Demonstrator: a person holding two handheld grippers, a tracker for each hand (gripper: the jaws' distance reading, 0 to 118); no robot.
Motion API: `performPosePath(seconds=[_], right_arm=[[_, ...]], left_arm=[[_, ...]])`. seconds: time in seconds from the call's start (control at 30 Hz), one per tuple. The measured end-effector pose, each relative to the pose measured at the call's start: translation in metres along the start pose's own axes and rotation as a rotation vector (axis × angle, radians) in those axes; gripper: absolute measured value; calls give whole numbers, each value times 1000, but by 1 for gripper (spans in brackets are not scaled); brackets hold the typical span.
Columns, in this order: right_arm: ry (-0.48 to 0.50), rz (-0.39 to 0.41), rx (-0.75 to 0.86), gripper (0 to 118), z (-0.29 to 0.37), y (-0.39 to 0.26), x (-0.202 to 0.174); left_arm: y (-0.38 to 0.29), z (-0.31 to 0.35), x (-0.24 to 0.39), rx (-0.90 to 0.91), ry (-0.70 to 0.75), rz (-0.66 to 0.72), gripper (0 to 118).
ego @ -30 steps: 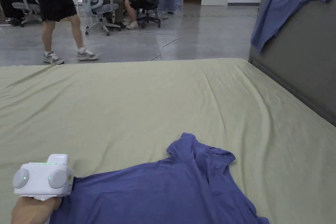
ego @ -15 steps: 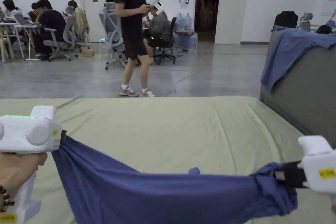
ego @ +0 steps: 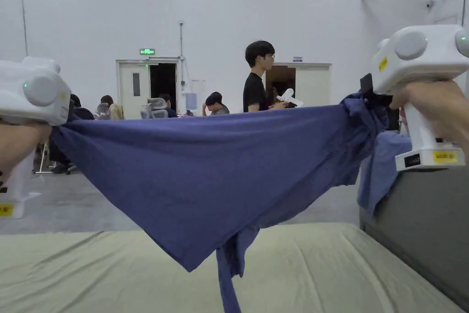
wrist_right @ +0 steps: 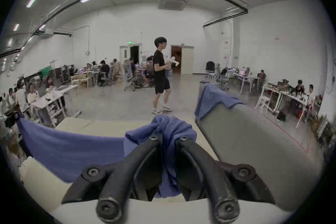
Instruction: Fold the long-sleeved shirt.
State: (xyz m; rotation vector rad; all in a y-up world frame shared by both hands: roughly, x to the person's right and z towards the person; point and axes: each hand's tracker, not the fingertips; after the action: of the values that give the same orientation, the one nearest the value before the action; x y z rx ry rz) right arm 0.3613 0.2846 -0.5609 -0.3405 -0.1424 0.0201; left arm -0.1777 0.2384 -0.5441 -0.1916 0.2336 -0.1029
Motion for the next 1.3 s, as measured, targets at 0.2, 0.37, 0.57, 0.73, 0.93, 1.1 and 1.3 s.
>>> performPosePath(seconds=[0.2,0.37,0.57,0.73,0.93,1.1,1.3], right_arm=[[15,-40,-62,7,-24,-40,12],[36,-85,-206,7,-70,-145,24],[90,-212,-412,7,-114,-307,27],[64,-154,-532,7,-139,-396,24],[101,-56,-502,7,-96,-419,14],[185,65,-493,7,-5,-458,18],[196,116,-672,7,45,-554,25]], left_arm=[[-11,-1,10,-3,-39,-22,1],[-87,-25,26,-124,-76,-28,1],[-233,-43,52,-310,-132,-46,1],[-308,-48,65,-406,-146,-43,1],[-335,-10,63,-417,-173,-20,1],[-385,68,32,-447,-202,-95,1],[-486,124,5,-667,-263,-149,1]])
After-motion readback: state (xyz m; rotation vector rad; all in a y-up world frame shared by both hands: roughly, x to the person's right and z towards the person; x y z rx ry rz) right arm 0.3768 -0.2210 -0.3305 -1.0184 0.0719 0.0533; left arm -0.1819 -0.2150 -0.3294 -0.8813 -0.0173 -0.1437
